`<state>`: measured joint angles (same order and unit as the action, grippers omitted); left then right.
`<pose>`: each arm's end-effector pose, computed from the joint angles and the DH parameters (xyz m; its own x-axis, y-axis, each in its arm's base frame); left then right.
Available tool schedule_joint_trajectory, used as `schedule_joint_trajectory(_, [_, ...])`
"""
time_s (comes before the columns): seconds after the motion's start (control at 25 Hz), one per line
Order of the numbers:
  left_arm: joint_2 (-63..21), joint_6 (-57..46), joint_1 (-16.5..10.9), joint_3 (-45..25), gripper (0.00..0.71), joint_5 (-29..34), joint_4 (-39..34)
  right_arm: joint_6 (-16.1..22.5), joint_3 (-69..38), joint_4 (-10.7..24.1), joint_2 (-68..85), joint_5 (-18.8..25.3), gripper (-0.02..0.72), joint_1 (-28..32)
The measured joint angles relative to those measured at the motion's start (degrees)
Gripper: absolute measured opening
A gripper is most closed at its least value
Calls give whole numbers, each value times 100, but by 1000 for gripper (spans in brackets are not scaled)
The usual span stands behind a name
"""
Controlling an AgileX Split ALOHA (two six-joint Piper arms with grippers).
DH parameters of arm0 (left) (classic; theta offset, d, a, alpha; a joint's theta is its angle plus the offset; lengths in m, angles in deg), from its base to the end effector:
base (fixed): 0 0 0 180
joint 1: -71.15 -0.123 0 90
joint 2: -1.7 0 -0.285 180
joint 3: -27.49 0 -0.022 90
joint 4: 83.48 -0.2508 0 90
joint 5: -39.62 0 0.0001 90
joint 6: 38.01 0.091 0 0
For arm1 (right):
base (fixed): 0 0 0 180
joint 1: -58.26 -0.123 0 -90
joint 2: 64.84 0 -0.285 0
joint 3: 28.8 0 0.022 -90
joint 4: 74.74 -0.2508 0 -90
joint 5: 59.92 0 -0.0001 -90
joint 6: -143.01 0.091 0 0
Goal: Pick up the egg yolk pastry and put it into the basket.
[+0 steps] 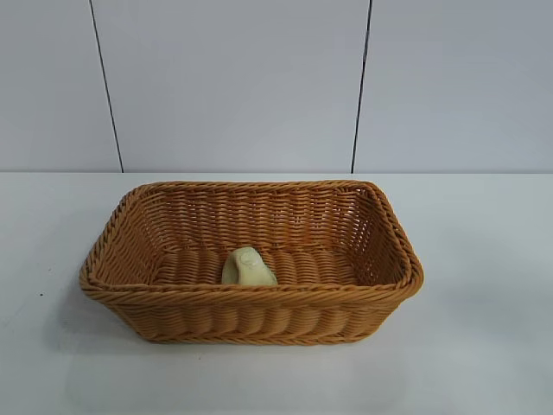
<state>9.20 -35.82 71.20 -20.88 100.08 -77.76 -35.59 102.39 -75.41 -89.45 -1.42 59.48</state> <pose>-0.0060 -0.0079 0.2790 -0.4425 -0.0107 -0.8967 0.0738 0.9961 -0.0483 0.0426 0.0000 0.2735 -0.6672 0.0448 -0.7435 0.0343 0.9990 0.0294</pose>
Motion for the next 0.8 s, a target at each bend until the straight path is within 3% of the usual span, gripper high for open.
schedule_joint_trajectory(0.44, [0,0,0,0,685,0,0,0,0,-4,1657,0,694,0])
schedule_joint_trajectory(0.8, [0,0,0,0,685,0,0,-7,0,-4,1703,0,694,0])
